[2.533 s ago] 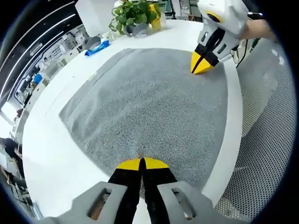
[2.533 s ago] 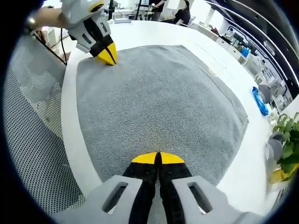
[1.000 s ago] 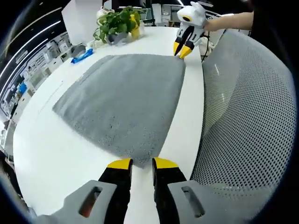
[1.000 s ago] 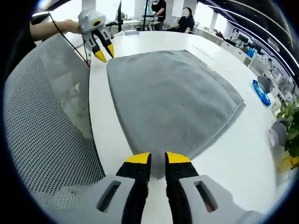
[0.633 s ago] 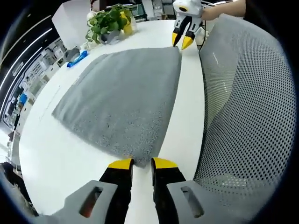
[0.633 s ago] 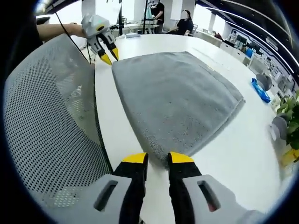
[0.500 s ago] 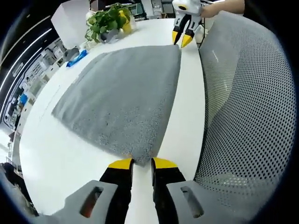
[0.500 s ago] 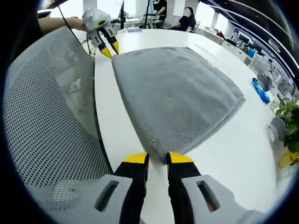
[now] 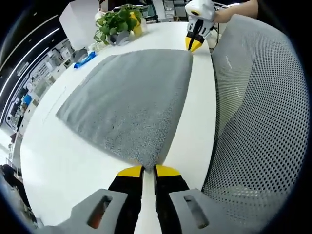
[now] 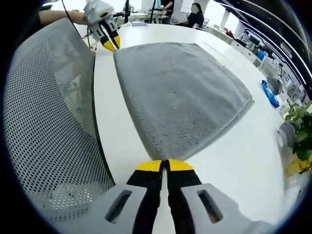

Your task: Fold the towel on the table until its edges align and the towel forms a compact rectangular stack.

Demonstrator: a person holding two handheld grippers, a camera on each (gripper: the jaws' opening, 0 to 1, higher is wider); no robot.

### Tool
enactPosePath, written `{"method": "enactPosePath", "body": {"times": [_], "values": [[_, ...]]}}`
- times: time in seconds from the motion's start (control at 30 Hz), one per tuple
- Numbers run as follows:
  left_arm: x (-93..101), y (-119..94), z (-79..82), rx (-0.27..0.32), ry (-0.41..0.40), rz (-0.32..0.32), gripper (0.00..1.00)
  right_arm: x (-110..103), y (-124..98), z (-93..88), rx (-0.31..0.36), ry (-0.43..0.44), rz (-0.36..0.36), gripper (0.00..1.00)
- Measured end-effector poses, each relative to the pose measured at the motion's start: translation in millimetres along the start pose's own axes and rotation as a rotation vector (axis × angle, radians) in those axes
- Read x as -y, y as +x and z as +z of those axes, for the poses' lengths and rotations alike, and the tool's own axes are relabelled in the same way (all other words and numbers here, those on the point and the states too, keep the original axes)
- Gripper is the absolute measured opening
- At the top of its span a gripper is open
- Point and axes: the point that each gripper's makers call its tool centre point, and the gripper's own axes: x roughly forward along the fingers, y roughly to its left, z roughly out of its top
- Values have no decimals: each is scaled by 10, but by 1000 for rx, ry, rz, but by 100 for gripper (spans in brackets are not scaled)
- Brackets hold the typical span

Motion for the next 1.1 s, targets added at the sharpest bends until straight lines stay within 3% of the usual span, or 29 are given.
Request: {"method": "enactPosePath", "body": {"times": [0.23,0.47,0.7,0.93,1.1], "values": [[5,-8,27,-2,26,15,3,50,-76,57,73,139,-13,0],[-1,-101,104,38,-18,27,3,145,-205,167,191,307,-36,0],[-61,-301,366,172,-91,61,3,247,-383,352,337,447,-44,0],[-136,-476,576,250,-132,94,2,369,-589,535,529,633,-26,0],[-186,-603,756,339,-188,106,2,391,-712,617,588,651,-22,0]]}}
